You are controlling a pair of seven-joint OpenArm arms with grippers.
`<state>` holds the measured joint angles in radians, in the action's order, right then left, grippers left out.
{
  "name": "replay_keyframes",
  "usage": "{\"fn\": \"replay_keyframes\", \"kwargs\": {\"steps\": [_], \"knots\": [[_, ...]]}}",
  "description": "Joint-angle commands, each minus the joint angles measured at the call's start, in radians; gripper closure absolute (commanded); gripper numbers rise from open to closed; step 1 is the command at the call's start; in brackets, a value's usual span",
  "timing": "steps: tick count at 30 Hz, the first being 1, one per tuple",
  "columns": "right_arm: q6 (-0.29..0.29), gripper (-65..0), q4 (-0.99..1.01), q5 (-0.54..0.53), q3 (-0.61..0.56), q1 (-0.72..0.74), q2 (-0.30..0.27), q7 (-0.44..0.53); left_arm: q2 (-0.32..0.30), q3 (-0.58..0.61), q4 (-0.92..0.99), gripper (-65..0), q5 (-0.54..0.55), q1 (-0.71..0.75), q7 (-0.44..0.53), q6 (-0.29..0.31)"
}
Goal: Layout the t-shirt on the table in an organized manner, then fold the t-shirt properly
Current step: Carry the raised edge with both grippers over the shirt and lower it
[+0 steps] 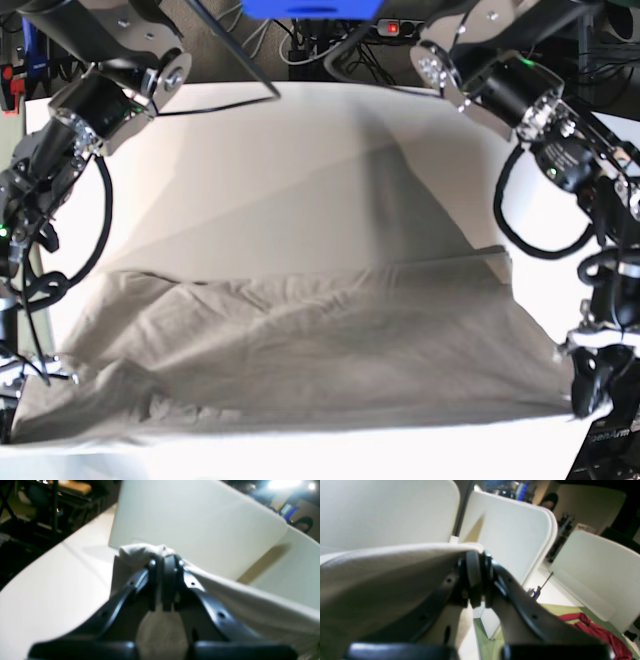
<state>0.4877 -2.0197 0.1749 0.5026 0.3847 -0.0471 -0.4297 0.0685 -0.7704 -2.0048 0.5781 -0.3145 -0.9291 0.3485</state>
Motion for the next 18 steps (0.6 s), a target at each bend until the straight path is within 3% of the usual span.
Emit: {"fn": "replay_keyframes", "kwargs": {"steps": [1, 5, 10, 18], "knots": [[-0.017, -0.2, -0.019, -0.011, 0.005, 0.023, -0.009, 0.039, -0.012, 0.001, -0.021, -0.3, 0.03, -0.008, 0.029, 0.025], [-0.017, -0.2, -0.019, -0.068, 0.055, -0.016, -0.012, 0.104, -0.034, 0.004, -0.023, -0.3, 0.066, 0.044, 0.029, 0.077], [-0.017, -0.2, -0.02, -0.189, 0.113, -0.106, -0.055, 0.168, -0.088, 0.004, -0.023, -0.3, 0.125, 0.113, 0.029, 0.076], [-0.017, -0.2, -0.02, -0.386, 0.212, -0.283, -0.122, 0.19, -0.163, -0.002, -0.023, -0.3, 0.19, 0.24, 0.028, 0.076]]}}
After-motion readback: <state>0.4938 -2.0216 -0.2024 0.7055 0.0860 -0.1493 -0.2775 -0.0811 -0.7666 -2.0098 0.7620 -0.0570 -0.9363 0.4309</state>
